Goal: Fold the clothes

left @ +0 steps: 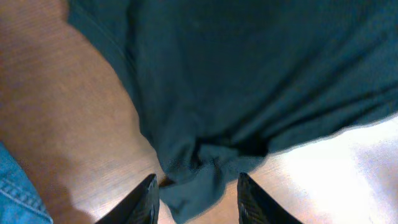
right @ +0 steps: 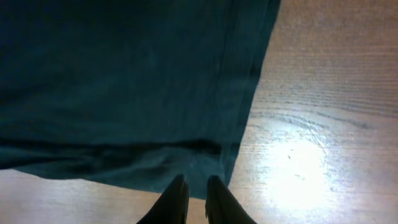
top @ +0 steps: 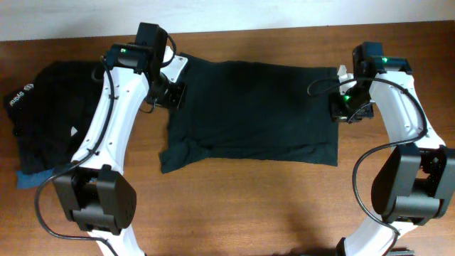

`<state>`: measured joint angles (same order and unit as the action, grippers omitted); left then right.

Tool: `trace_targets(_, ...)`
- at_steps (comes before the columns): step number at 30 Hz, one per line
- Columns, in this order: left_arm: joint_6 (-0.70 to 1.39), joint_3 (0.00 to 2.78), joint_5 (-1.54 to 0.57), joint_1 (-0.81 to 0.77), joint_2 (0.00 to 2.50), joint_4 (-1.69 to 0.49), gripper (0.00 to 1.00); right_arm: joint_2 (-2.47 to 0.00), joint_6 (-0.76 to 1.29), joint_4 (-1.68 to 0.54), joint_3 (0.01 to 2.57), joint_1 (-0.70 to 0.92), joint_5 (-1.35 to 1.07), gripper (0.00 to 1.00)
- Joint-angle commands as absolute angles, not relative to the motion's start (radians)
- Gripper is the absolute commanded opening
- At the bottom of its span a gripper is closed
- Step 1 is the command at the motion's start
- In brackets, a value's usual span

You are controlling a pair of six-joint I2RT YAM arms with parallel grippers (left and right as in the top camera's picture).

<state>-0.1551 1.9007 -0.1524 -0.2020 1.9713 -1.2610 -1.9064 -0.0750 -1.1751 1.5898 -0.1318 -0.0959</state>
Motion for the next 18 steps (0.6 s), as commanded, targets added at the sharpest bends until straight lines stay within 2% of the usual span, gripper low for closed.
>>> trace_targets(1,-0.102,1.855,-0.102,-0.201,1.987,-1.189,0.4,-1.909,-0.073,-1.142,1.565,-0.138,-0.129,0.14)
trace_targets(11,-0.033,1.785,-0.019,-0.176,2.055,-0.959,0.39,-1.966,-0.073,-1.045,1.47,-0.136,-0.155,0.13)
trace_targets(18,-0.033,1.785,-0.021,-0.174,2.154,-0.802,0.29,-2.022,-0.082,-0.993,1.464,-0.136,-0.158,0.09)
